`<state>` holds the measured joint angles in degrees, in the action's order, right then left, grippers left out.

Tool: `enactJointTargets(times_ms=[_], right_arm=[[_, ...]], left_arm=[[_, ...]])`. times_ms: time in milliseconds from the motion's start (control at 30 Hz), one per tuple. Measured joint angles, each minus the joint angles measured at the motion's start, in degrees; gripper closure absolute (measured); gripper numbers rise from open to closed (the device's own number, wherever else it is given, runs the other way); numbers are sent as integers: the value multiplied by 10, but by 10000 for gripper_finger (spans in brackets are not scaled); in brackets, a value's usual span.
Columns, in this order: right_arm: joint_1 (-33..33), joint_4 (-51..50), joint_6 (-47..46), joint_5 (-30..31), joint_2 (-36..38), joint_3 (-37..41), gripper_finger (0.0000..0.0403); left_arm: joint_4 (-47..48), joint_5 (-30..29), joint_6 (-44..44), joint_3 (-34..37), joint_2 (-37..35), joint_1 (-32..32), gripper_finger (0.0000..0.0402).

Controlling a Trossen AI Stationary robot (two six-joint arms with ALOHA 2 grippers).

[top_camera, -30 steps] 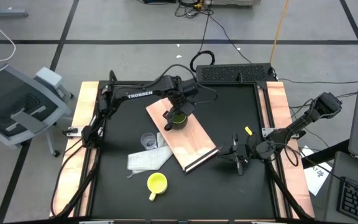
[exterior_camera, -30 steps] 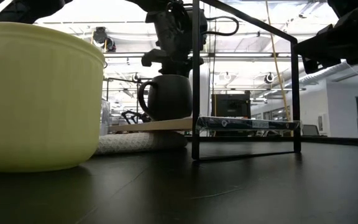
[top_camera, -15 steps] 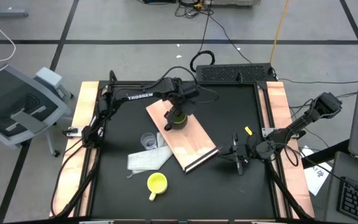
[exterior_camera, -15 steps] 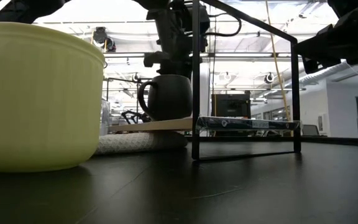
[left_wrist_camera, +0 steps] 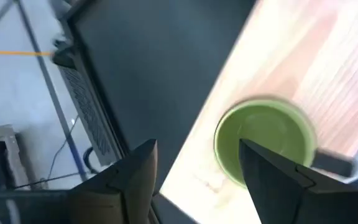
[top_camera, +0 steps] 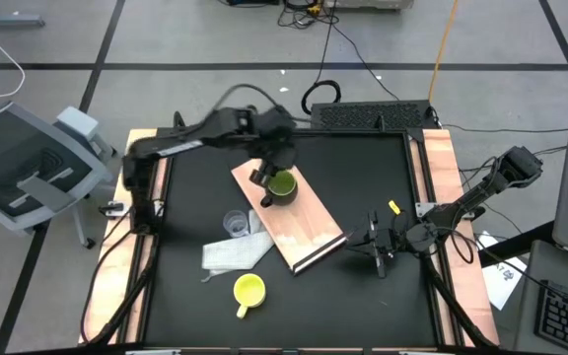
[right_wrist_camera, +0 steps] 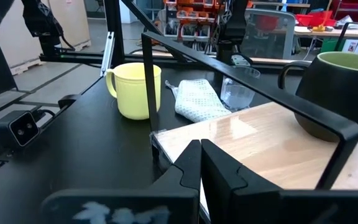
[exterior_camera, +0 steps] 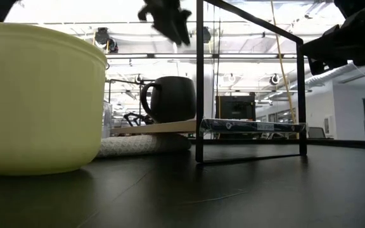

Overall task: Stack small to large cups/mugs on shelf
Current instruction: Put the black mug on the shelf

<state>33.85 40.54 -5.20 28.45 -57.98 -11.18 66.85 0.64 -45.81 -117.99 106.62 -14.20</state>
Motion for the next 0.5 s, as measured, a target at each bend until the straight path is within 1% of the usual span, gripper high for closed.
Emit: enactJointTargets(times_ms=[100,200,267,300,367,500], right_arm=[[0,0,1,0,0,0,403],[0,3,1,0,0,0,403],[0,8,2,0,0,0,403],[0,11,3,0,0,0,403],[0,13,5,0,0,0,403],[0,14,5,0,0,0,403]], left_arm=[[14,31,60,0,-50,1,174],[49,68,108,0,-95,0,175],[77,87,127,1,-121,1,190],[88,93,135,5,-134,2,206],[99,97,147,16,-157,8,249],[95,99,156,70,-206,16,367]])
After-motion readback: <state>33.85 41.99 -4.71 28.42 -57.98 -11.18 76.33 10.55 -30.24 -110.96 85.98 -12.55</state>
